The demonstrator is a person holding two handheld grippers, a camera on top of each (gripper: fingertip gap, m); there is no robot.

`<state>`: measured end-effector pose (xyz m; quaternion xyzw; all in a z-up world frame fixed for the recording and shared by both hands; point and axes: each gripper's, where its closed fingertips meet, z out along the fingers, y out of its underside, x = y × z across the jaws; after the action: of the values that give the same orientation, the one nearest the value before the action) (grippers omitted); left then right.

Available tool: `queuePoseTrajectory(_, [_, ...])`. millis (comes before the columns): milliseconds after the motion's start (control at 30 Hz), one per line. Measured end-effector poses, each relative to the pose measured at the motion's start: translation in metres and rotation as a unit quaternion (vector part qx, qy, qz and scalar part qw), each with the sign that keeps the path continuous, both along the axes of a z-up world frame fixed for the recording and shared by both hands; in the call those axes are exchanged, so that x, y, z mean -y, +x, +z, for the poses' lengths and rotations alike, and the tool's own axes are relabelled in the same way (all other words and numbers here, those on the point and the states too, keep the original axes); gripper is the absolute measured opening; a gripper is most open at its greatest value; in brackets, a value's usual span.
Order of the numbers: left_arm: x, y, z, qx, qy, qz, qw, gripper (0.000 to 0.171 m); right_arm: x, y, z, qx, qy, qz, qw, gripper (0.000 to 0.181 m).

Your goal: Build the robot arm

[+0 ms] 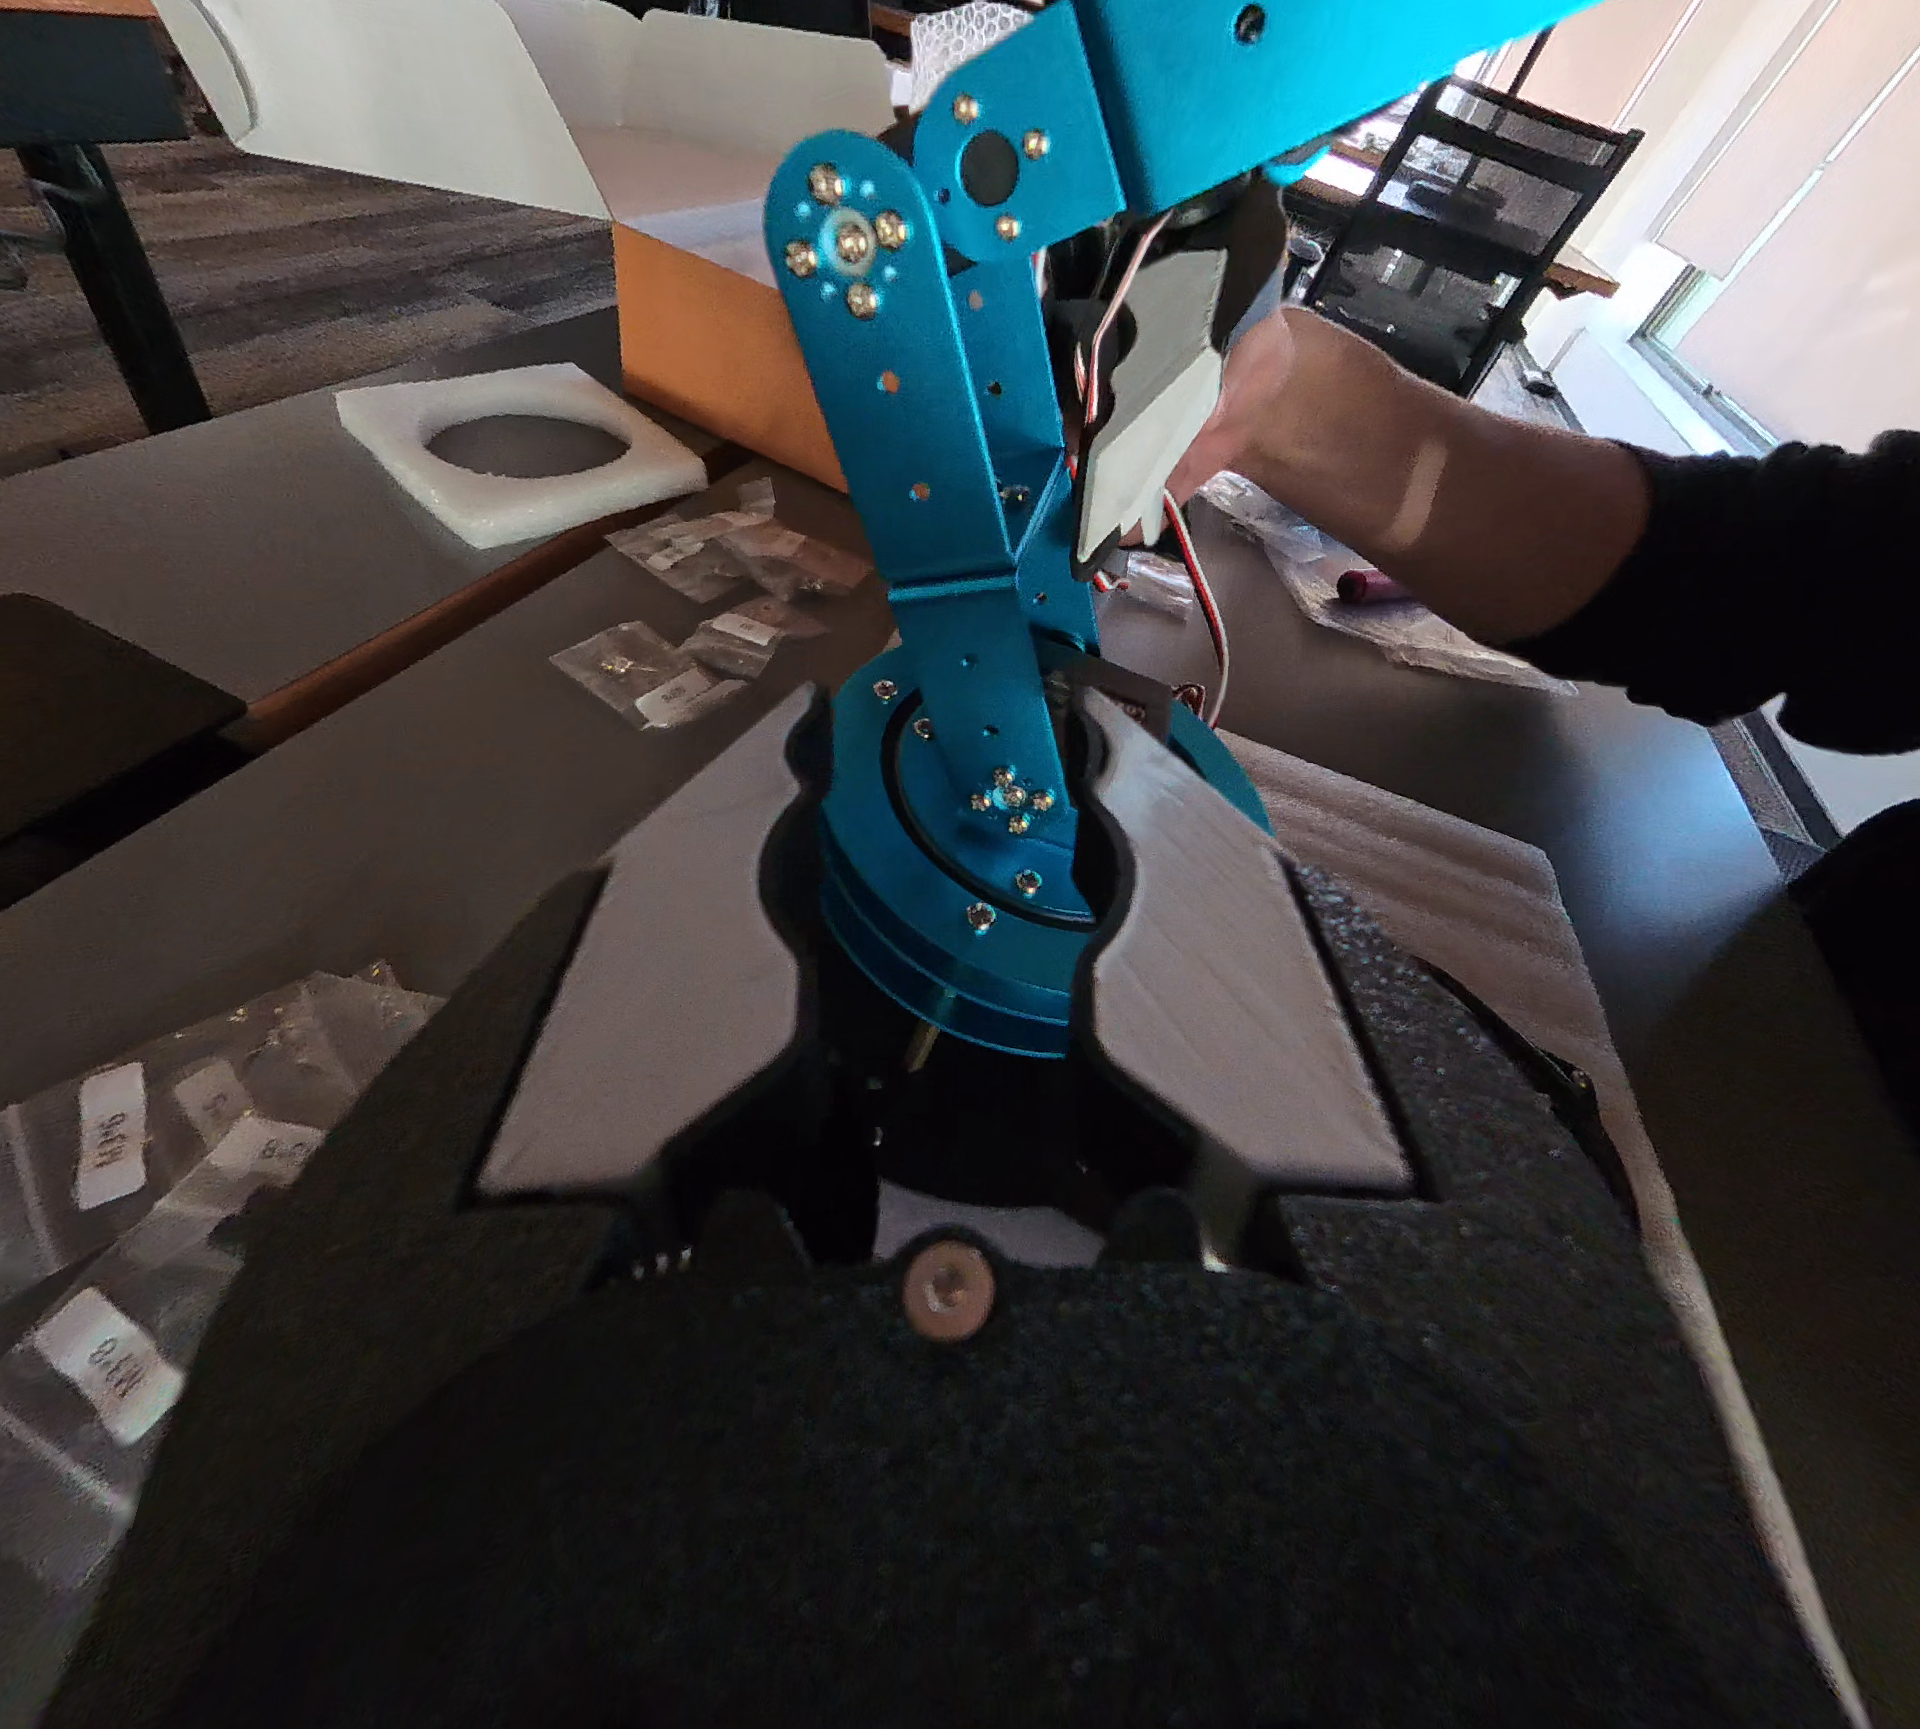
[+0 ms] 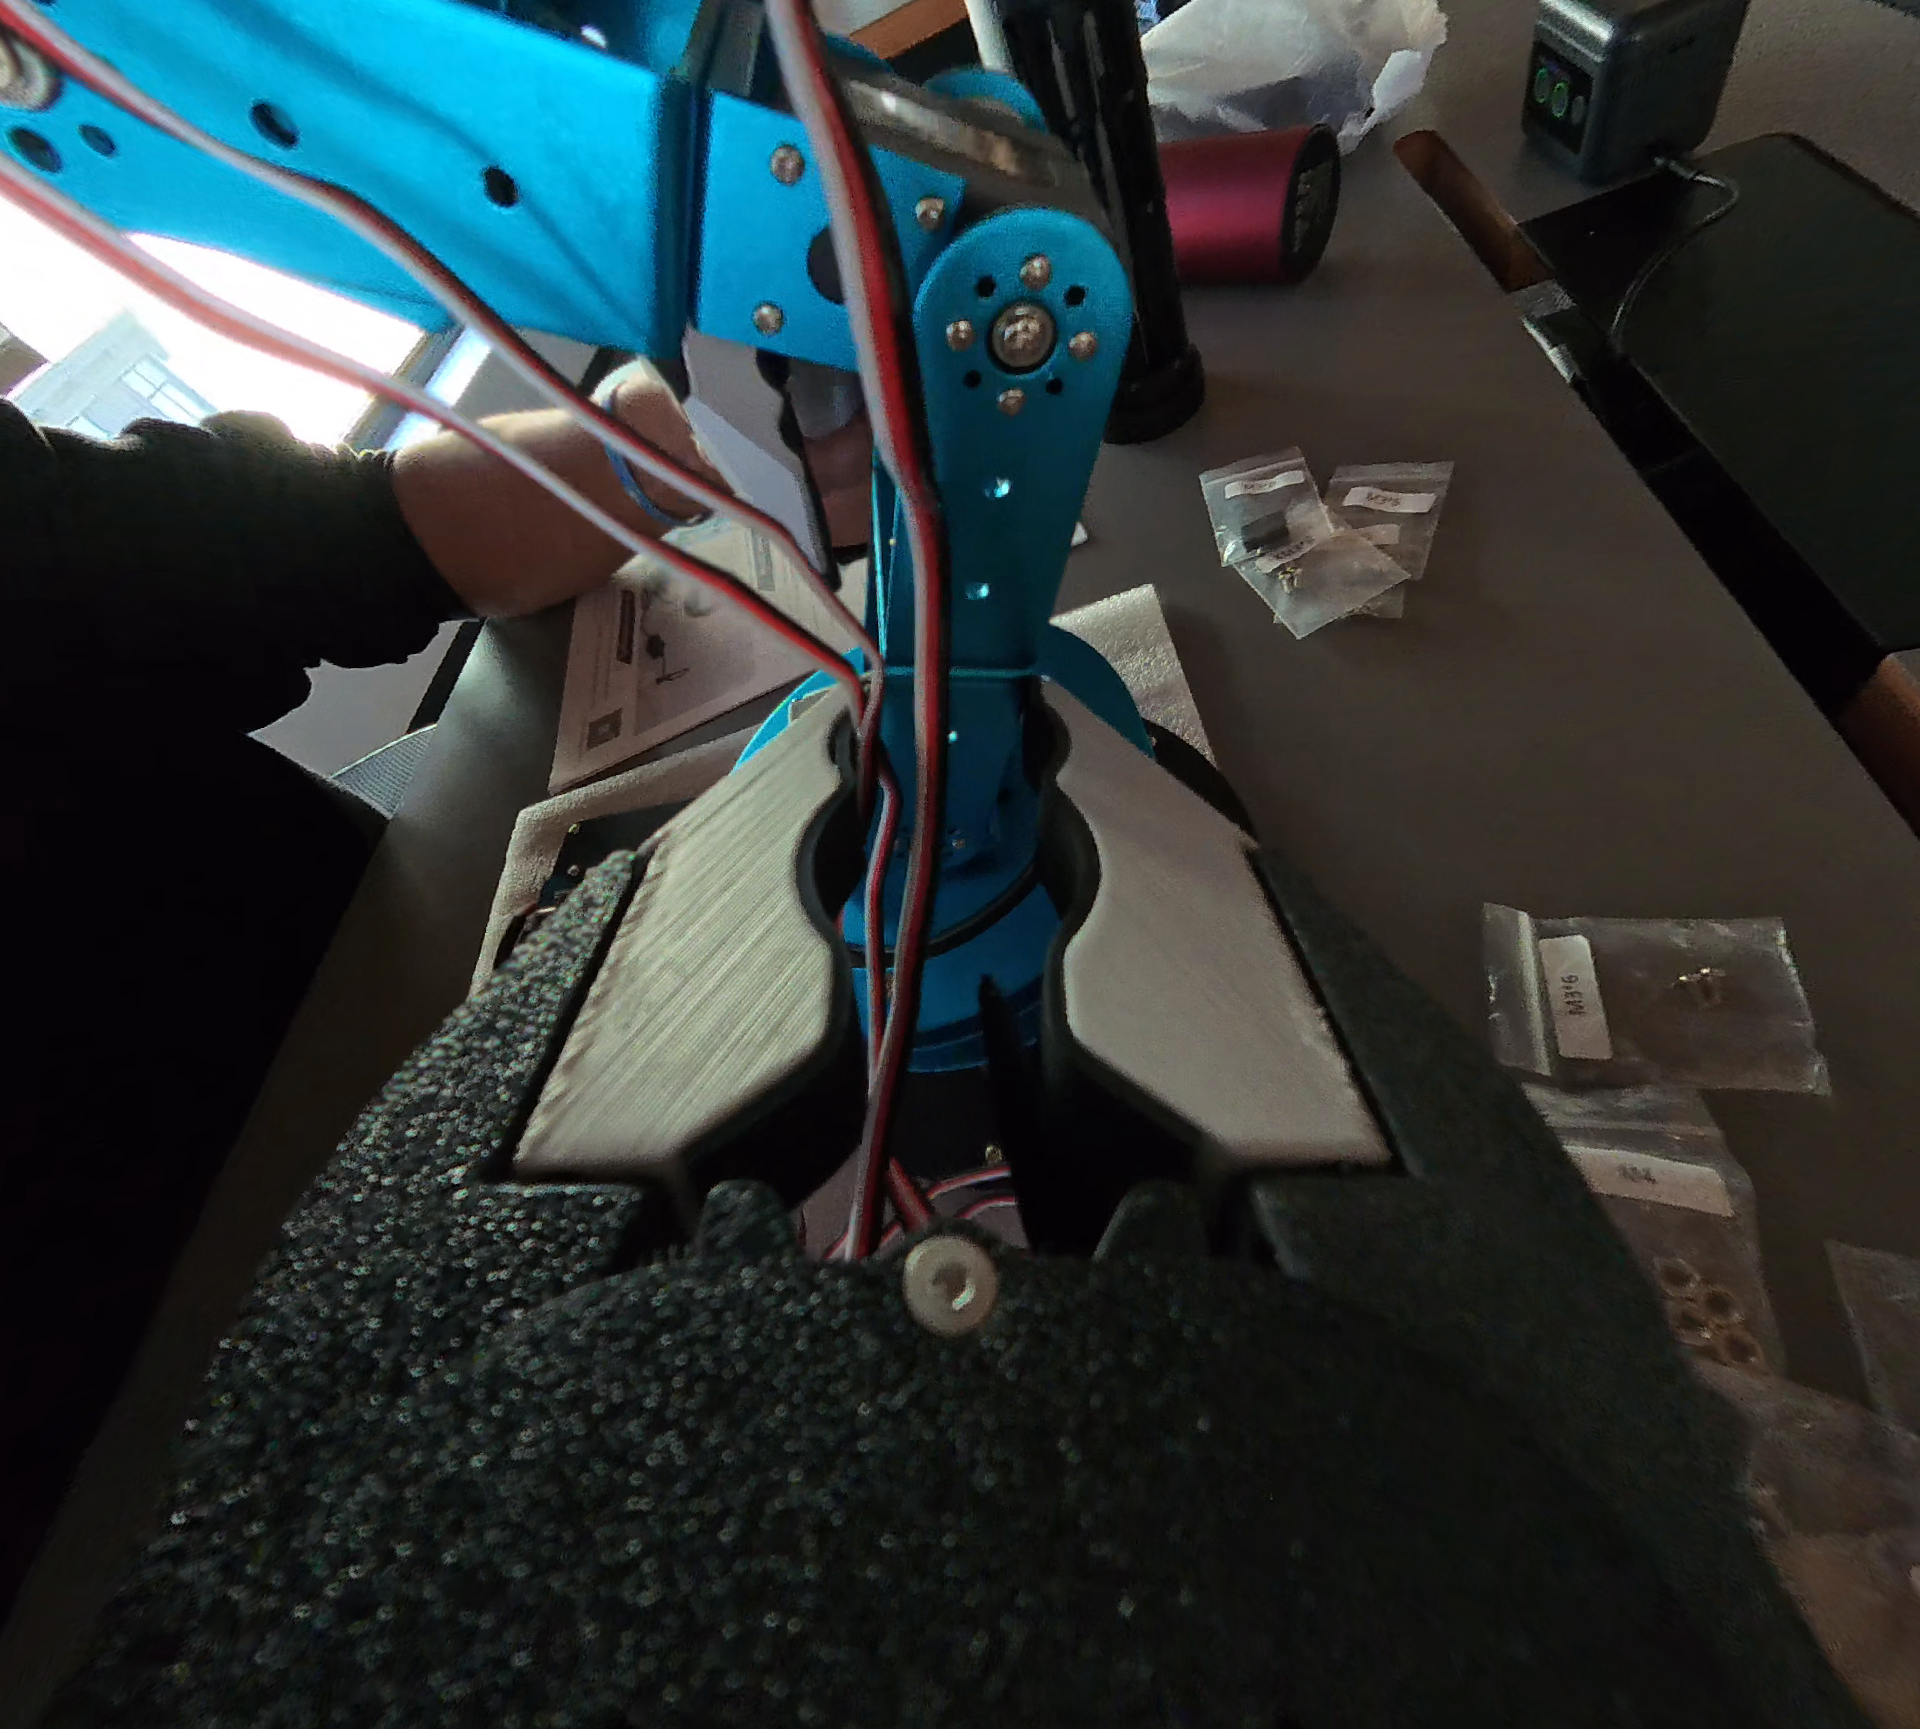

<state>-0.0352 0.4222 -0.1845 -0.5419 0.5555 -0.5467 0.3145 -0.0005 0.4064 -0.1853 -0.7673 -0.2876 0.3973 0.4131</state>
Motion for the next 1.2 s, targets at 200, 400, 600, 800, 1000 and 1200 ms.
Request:
queuePoseTrajectory(200, [0.009, 0.017, -0.002, 0.001, 0.009, -0.014, 1.000, 0.026, 0.002, 0.004, -0.001, -0.001, -0.001, -0.028, 1.000, 0.023])
queuePoseTrajectory(400, [0.007, 0.023, -0.002, 0.003, 0.053, 0.019, 0.998, 0.024, 0.005, 0.009, -0.002, -0.004, -0.005, -0.046, 0.999, 0.023])
queuePoseTrajectory(600, [0.007, 0.027, -0.002, 0.005, 0.060, 0.044, 0.997, 0.018, 0.015, 0.012, -0.002, -0.001, -0.009, -0.048, 0.999, 0.026])
queuePoseTrajectory(800, [0.008, 0.027, -0.003, 0.006, 0.028, 0.046, 0.999, 0.016, 0.015, 0.012, 0.000, 0.009, 0.013, -0.048, 0.999, 0.026])
queuePoseTrajectory(1000, [0.009, 0.024, -0.004, 0.003, 0.036, 0.042, 0.998, 0.013, 0.014, 0.012, 0.001, -0.005, 0.014, -0.043, 0.999, 0.026])
queuePoseTrajectory(1200, [0.010, 0.021, 0.001, 0.002, 0.020, 0.031, 0.999, 0.018, 0.035, 0.027, 0.018, 0.006, 0.007, -0.011, 1.000, 0.049])
